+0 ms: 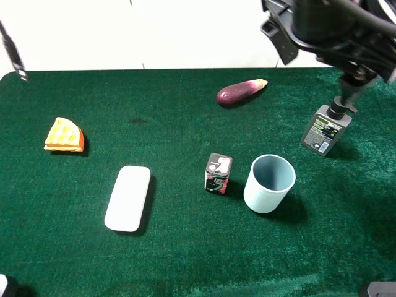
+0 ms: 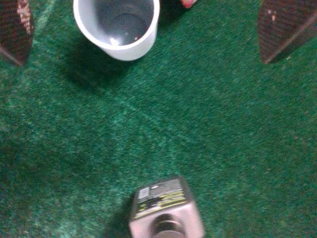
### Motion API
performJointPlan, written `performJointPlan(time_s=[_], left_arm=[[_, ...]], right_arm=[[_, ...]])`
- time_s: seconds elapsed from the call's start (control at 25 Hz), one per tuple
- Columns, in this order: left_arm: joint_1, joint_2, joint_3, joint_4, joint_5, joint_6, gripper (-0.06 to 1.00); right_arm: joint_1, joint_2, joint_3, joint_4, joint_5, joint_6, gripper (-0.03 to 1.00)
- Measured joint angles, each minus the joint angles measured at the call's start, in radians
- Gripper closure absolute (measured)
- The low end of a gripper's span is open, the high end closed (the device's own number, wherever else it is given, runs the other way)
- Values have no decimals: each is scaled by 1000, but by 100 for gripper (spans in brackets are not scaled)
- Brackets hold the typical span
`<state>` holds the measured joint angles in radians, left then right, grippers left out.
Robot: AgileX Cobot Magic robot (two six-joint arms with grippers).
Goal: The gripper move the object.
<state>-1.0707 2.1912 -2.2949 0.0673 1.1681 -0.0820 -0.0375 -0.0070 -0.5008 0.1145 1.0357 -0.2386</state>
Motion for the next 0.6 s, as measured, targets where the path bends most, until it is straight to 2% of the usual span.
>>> performJointPlan(time_s=[0.24, 0.6], left_arm=[[50, -103, 133, 7, 0, 7, 2], [173, -340, 426, 22, -1, 26, -2]], right_arm=[[0, 0, 0, 0, 0, 0, 29], [0, 0, 0, 0, 0, 0, 29]])
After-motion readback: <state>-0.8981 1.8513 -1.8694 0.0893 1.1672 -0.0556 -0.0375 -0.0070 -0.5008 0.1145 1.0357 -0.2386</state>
